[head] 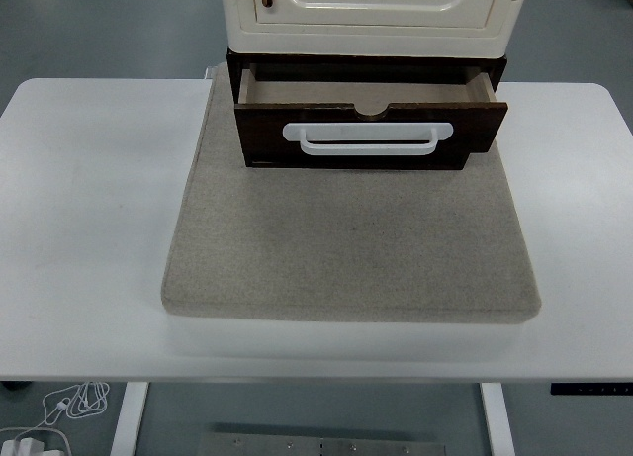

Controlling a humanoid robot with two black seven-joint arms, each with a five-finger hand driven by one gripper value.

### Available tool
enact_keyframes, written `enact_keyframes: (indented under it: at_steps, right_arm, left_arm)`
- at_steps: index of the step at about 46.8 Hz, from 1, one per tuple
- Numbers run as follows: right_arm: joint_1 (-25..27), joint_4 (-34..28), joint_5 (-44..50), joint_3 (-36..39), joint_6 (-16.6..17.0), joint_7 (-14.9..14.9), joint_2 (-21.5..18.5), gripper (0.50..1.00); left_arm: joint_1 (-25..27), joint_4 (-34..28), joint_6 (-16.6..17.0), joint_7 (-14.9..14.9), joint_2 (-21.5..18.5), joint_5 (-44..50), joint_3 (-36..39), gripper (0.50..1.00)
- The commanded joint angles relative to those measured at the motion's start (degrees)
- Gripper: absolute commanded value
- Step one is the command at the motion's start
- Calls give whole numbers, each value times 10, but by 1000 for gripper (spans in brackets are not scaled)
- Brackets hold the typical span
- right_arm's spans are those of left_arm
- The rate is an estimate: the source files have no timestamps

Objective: Open the drawer under the combination cabinet

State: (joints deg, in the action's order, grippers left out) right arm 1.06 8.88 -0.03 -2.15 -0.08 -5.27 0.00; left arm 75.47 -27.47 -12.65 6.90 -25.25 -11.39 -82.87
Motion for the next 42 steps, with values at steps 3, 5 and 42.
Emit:
enact_keyframes:
  at_steps: [3,5,42]
  right_arm:
    - [0,0,0,0,1,0,0,928]
    - [0,0,0,0,1,0,0,928]
    - [1,0,0,-1,1,0,0,928]
  left_arm:
    - [-5,22,43,1,29,1,5,1000]
    - [-7,24,59,4,34,1,5,1000]
    - [-166,58,-68,47,129,8,25,1000]
